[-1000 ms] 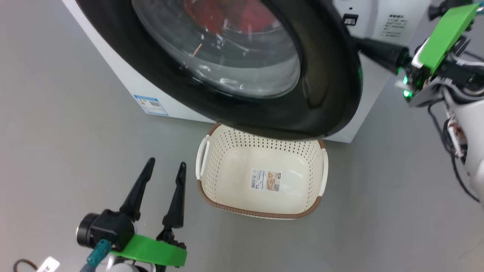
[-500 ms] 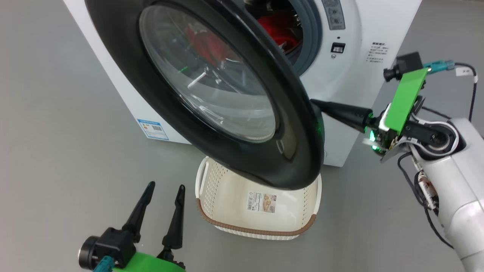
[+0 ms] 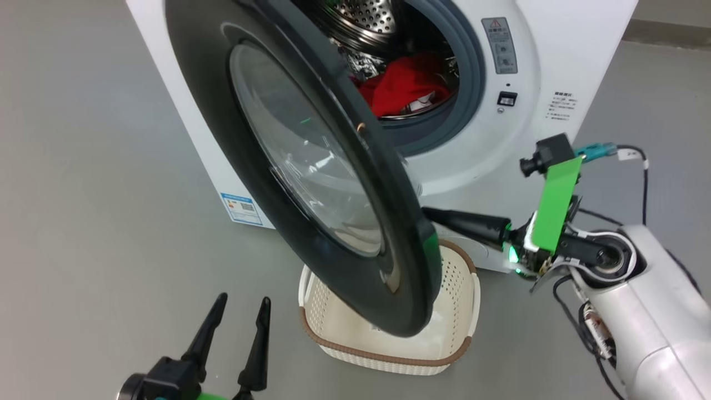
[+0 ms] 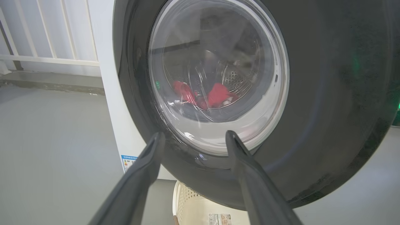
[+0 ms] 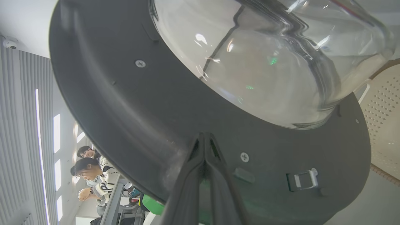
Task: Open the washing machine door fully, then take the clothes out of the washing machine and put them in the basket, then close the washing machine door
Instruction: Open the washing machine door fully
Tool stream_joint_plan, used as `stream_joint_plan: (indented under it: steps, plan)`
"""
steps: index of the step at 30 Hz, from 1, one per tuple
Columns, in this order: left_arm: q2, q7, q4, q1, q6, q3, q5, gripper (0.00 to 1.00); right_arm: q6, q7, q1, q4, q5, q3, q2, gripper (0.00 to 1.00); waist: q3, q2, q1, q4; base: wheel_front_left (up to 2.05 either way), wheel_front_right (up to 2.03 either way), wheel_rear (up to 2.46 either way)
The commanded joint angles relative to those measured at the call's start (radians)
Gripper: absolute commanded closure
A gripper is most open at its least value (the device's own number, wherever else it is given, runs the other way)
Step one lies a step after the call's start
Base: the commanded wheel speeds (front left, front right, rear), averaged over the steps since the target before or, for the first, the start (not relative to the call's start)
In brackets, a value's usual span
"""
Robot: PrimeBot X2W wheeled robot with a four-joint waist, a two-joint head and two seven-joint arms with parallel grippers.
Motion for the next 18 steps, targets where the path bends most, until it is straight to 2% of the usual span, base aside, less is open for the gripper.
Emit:
stream_joint_plan:
  steps: [1,18]
  plan:
    - [0.015,-0.009,-0.021,-0.003,0.009,0.036,0.003,0.00,0.002,0.010,0.015,-0.036,-0.011,0.019,0.023,1.00,-0.011,0.0000,0.0000,0.010,0.00,0.00,0.00]
    - [0.015,-0.009,0.000,0.020,0.012,0.058,0.023,0.00,0.002,0.014,0.095,-0.089,-0.044,0.025,0.096,1.00,-0.037,0.0000,0.0000,0.085,0.00,0.00,0.00]
